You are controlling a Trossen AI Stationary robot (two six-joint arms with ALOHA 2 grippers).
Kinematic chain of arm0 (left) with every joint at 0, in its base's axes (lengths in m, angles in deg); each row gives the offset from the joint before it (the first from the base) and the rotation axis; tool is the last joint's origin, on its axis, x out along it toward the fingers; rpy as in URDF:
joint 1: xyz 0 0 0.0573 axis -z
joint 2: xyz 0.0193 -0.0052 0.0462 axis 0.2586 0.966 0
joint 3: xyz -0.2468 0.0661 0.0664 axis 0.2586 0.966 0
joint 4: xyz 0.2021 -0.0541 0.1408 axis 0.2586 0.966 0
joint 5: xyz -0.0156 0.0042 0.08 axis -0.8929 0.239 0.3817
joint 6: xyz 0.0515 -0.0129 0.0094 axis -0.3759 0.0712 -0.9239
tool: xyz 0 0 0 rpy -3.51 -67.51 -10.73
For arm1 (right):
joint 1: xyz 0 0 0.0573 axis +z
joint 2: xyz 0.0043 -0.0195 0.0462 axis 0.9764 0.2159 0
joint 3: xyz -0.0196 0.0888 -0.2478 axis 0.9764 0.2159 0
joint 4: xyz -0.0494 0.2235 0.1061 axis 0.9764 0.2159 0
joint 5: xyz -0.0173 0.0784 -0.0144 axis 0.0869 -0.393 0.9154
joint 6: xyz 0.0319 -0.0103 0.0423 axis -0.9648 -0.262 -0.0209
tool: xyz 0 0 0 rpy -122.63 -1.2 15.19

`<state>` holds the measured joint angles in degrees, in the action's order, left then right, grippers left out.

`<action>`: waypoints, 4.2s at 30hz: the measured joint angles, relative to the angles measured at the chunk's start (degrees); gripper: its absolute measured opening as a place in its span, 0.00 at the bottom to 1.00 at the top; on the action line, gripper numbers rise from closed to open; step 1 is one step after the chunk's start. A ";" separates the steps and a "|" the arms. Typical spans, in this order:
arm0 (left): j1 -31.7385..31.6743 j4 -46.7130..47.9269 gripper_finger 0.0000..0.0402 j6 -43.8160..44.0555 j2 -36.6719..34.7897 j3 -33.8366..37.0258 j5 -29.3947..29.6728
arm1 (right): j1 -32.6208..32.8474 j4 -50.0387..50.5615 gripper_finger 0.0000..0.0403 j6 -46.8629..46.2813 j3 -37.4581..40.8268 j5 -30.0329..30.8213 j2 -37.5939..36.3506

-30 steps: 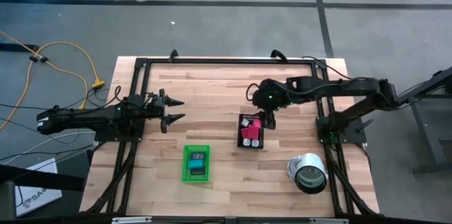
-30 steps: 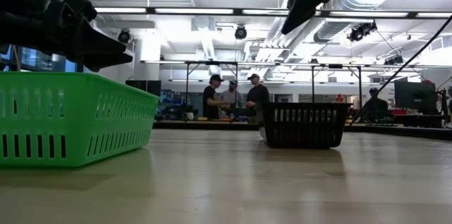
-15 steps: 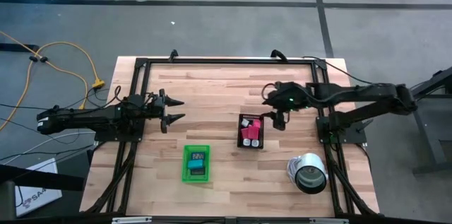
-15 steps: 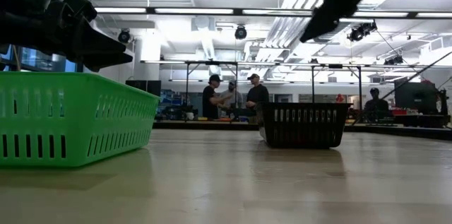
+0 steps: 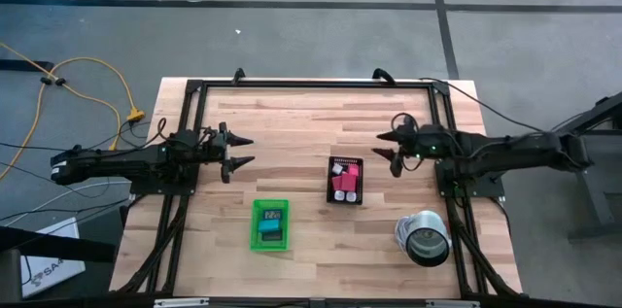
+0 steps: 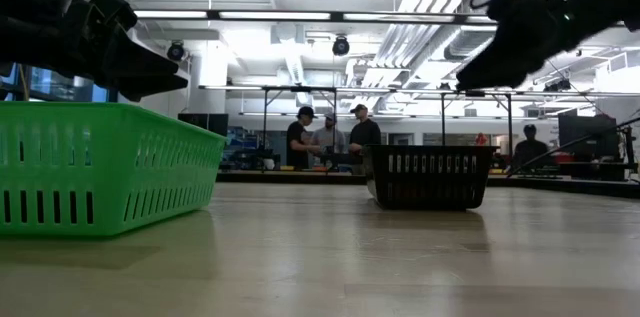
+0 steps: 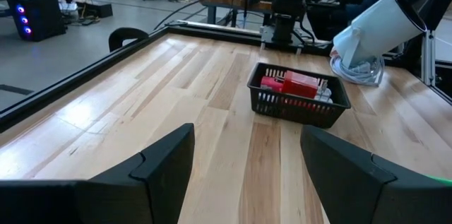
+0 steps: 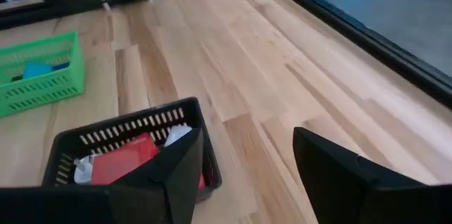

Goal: Pick & Place Office items
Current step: Return to Home Position

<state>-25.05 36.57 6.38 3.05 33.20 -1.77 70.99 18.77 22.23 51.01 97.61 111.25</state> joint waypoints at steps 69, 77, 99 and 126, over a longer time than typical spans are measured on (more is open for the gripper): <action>0.01 0.01 0.63 0.00 0.01 0.00 0.00 | 0.28 -4.67 0.51 2.48 20.15 -10.97 -31.75; 0.02 0.00 0.63 0.00 0.00 0.00 0.00 | 0.28 -4.62 0.51 2.48 20.19 -10.96 -31.75; 0.00 0.00 0.63 0.00 0.02 0.00 0.00 | 0.28 -5.54 0.51 2.48 20.19 -10.94 -31.70; 0.02 0.01 0.63 0.00 0.00 0.00 0.00 | 0.28 -5.76 0.51 2.48 20.19 -10.94 -31.70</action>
<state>-25.03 36.59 6.38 3.05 33.20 -1.77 71.27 13.01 24.71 71.20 86.67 79.55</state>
